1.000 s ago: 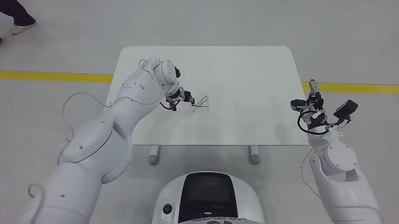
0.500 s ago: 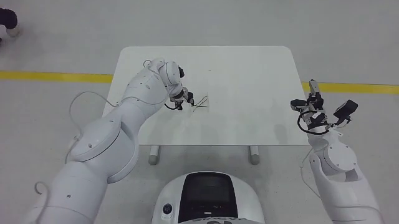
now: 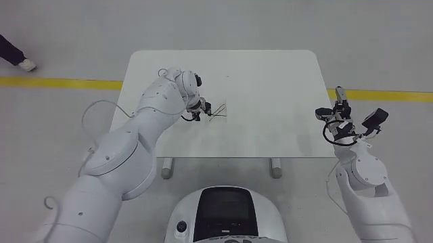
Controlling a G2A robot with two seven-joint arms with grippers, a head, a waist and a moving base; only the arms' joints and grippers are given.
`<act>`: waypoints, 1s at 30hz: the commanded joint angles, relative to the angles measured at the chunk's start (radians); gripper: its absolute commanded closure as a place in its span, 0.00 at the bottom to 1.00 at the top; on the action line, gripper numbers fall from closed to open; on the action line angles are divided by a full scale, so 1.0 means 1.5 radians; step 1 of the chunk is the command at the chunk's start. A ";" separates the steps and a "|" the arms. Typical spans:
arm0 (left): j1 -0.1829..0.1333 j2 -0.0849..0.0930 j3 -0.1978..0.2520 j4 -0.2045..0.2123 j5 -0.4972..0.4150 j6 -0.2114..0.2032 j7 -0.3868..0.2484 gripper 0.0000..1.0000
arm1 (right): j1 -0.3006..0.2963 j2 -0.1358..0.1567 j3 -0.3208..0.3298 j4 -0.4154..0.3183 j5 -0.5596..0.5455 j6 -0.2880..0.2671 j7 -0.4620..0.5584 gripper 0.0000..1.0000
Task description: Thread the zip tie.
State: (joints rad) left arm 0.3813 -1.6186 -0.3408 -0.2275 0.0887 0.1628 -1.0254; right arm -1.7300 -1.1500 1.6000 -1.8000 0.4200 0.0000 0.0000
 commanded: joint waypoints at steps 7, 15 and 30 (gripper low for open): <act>-0.002 -0.009 0.003 0.024 0.001 -0.005 0.008 0.73 | 0.000 0.000 0.000 0.000 0.000 0.000 0.000 0.00; -0.002 -0.014 0.005 0.036 0.000 -0.011 0.009 0.77 | 0.000 0.000 0.000 0.000 0.000 0.000 0.000 0.00; -0.005 -0.018 0.006 0.042 -0.003 -0.029 0.019 0.82 | 0.000 0.000 0.000 0.000 0.000 0.000 0.000 0.00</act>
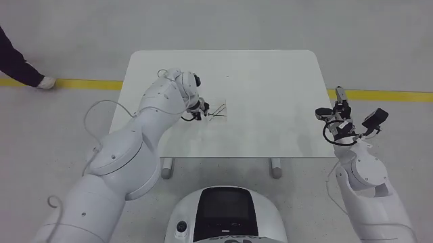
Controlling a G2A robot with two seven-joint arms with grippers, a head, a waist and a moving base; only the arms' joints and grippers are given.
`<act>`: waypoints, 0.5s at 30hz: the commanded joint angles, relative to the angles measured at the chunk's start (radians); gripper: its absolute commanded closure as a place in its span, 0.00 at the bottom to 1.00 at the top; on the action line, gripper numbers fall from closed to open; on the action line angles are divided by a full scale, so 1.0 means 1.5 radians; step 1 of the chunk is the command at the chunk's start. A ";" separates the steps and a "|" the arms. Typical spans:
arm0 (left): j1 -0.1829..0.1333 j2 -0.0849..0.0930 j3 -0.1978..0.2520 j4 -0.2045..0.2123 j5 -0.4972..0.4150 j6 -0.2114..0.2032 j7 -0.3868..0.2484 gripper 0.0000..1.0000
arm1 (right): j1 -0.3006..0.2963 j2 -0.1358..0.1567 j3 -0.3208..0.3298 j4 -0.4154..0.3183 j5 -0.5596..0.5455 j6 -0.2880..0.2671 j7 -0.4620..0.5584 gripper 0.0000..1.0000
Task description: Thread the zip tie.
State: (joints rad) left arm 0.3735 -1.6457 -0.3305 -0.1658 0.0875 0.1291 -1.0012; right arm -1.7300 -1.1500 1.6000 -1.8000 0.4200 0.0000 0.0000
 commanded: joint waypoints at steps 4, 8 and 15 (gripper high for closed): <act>0.000 0.003 -0.006 0.005 -0.014 -0.031 0.007 0.78 | 0.000 0.000 0.000 0.000 0.000 0.000 0.000 0.00; 0.002 0.007 -0.013 0.009 -0.029 -0.060 0.013 0.76 | 0.000 0.000 0.000 0.000 0.000 0.000 0.000 0.00; -0.004 0.020 -0.028 0.012 -0.058 -0.106 0.021 0.75 | 0.000 0.000 0.000 0.000 0.000 0.000 0.000 0.00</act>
State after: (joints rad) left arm 0.3699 -1.6198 -0.3698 -0.1485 0.0069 -0.0174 -0.9682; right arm -1.7300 -1.1500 1.6000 -1.8000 0.4200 0.0000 0.0000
